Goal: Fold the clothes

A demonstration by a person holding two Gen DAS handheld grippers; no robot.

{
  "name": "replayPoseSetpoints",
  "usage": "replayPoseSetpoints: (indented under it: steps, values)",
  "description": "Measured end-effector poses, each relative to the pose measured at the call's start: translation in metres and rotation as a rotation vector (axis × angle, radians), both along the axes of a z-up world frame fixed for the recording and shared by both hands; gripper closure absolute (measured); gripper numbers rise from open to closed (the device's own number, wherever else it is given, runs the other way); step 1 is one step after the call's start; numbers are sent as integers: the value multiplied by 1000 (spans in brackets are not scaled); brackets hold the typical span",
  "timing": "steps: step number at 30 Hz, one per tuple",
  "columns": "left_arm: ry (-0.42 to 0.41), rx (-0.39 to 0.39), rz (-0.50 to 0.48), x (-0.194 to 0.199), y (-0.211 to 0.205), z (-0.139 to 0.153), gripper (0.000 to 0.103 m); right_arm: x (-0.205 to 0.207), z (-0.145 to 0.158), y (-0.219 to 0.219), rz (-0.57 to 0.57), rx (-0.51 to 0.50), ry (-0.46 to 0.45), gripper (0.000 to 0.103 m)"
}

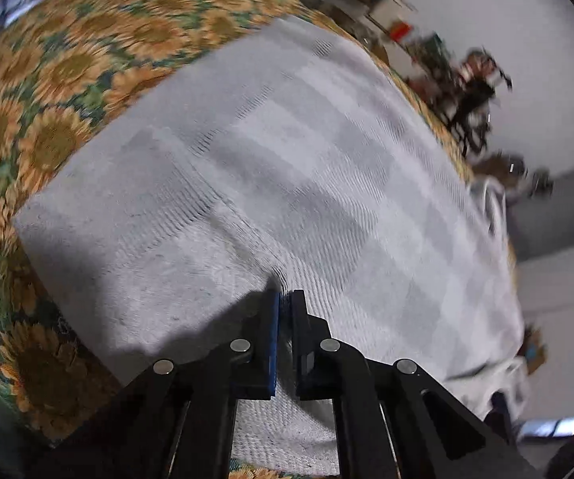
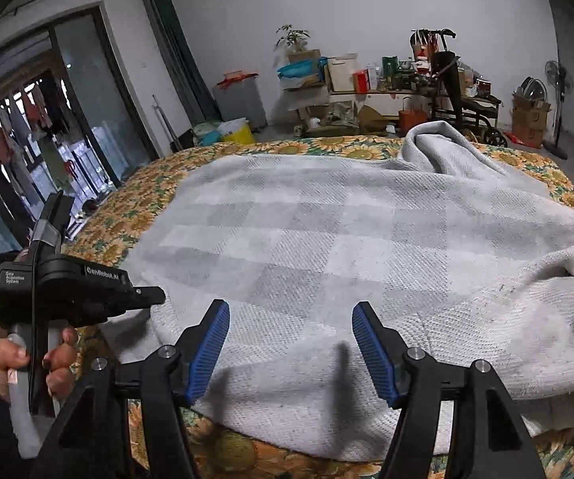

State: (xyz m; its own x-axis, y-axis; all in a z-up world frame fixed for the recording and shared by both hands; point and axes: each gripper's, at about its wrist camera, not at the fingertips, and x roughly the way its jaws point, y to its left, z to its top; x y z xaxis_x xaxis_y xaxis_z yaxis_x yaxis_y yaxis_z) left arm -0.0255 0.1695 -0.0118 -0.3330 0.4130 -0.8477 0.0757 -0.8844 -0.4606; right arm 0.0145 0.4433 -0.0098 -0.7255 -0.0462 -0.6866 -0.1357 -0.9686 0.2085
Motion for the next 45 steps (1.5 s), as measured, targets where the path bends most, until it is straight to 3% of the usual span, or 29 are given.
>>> replayPoseSetpoints:
  steps: [7,12,15,18,20,24,26,30,35,39,43,45]
  values:
    - [143,13,23,-15,3,34,98,3,-3,11,-34,-9,-9,35]
    - [86,5,89,-34,3,11,98,-9,-27,17,-72,-3,-81,35]
    - [5,-12,92,-49,11,-9,98,-16,-42,21,-95,1,-124,35]
    - [-16,86,119,-49,0,-10,95,-23,-56,26,-119,5,-167,44]
    - [-23,153,133,-47,-14,-4,86,-27,-63,26,-127,8,-189,54]
    - [60,231,282,-31,-61,13,28,-30,-48,-4,-53,28,-138,49]
    - [119,241,348,-20,-84,18,27,-32,-41,-19,-16,37,-113,48]
    - [76,215,316,-15,-104,11,27,-44,-34,-62,125,55,-77,49]
    - [31,242,343,-10,-125,-1,28,-81,-23,-112,296,44,-50,49]
    - [4,254,382,-8,-144,-7,28,-121,-12,-155,477,81,-28,55]
    - [-44,246,429,-13,-166,-14,28,-169,-27,-190,642,113,-117,58]
    - [-106,207,435,-16,-171,-19,28,-192,-41,-200,698,108,-189,56]
